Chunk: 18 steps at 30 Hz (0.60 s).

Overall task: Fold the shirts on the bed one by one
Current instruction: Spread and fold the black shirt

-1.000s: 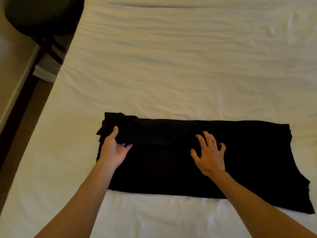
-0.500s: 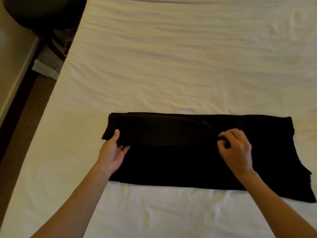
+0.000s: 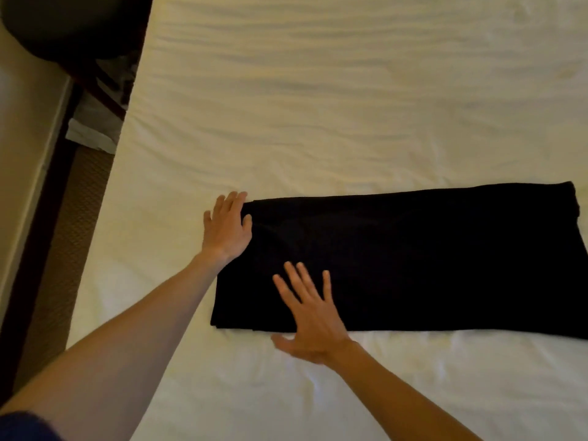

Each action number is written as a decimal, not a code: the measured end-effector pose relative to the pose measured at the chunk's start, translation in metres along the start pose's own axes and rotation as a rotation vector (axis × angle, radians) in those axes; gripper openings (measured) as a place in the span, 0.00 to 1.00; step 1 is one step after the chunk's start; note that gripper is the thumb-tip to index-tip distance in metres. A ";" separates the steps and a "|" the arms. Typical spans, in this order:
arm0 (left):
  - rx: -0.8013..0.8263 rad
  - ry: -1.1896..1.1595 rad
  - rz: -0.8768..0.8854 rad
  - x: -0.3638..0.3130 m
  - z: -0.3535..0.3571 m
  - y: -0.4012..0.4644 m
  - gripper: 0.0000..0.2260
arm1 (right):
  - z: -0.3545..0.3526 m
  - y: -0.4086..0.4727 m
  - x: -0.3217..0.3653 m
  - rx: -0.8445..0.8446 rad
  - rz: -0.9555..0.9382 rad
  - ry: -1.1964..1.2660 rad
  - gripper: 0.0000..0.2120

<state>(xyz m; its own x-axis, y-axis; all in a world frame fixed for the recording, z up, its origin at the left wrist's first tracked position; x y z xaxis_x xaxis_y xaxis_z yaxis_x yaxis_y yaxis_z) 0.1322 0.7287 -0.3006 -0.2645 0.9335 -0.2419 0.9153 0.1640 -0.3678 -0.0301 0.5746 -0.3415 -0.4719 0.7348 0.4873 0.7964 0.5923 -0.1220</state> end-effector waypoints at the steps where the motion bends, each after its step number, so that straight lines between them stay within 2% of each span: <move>1: 0.072 0.028 -0.013 0.002 0.005 0.008 0.24 | 0.012 0.008 0.023 0.032 -0.074 -0.014 0.51; 3: 0.141 0.073 -0.024 0.003 0.011 0.019 0.25 | 0.025 0.022 0.039 0.030 -0.040 -0.053 0.49; 6: 0.124 0.220 -0.014 0.002 0.011 0.027 0.20 | 0.030 0.031 0.041 0.034 0.055 -0.106 0.43; 10: 0.074 0.169 -0.030 0.009 0.007 0.024 0.15 | 0.029 0.028 0.040 0.059 0.041 -0.108 0.38; 14: 0.053 0.167 -0.024 0.028 0.003 0.009 0.08 | 0.017 0.015 0.037 0.001 0.029 0.112 0.34; 18: 0.240 0.207 -0.138 0.062 0.008 -0.032 0.06 | 0.015 -0.037 0.055 -0.003 0.007 0.307 0.34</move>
<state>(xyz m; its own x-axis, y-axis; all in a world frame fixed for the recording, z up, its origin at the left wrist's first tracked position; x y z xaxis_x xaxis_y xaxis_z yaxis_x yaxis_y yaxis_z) 0.0842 0.7784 -0.3104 -0.2910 0.9567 0.0028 0.7711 0.2362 -0.5913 -0.0906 0.5979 -0.3229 -0.3301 0.6041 0.7253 0.8005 0.5864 -0.1240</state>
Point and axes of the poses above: each hand's wrist, its own y-axis towards the middle knuckle, its own z-axis out of the palm, x = y × z, the point moved 9 cm from there along y, towards the middle knuckle, and after that the axes turned 9 degrees about -z, right-handed, at the moved point
